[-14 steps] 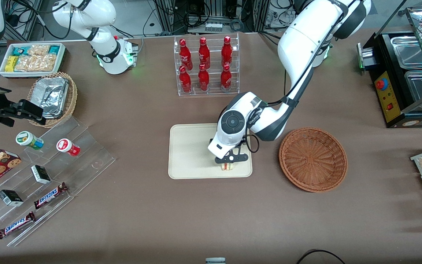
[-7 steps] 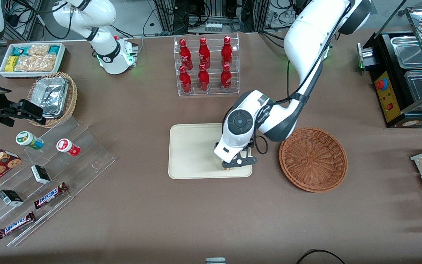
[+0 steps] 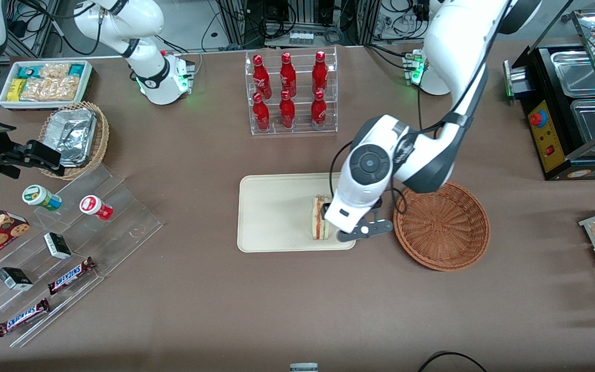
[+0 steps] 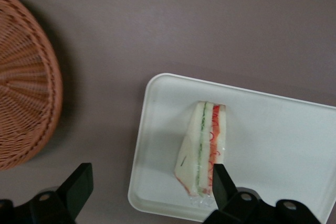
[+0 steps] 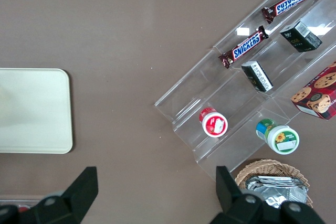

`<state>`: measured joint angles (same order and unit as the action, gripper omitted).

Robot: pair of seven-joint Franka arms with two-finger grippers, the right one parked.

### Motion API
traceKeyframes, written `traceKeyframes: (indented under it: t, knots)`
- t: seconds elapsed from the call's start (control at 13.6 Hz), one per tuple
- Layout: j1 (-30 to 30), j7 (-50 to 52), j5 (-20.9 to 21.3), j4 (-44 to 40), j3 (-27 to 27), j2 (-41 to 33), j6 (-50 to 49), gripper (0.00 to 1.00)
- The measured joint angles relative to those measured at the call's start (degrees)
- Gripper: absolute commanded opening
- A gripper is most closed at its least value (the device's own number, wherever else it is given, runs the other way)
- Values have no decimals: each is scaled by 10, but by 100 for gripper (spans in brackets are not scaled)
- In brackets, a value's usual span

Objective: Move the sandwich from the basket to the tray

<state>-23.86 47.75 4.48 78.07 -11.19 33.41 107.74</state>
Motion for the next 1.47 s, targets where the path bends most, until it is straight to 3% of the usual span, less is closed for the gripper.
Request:
traceKeyframes:
  t: [0.74,1.1,1.47]
  knots:
    - [124,-104,1,-6,3,-91,-138,100]
    - [179,-178,-19,-4,2,-134,-205,100]
    - [242,-263,-35,58,1,-218,-223,100]
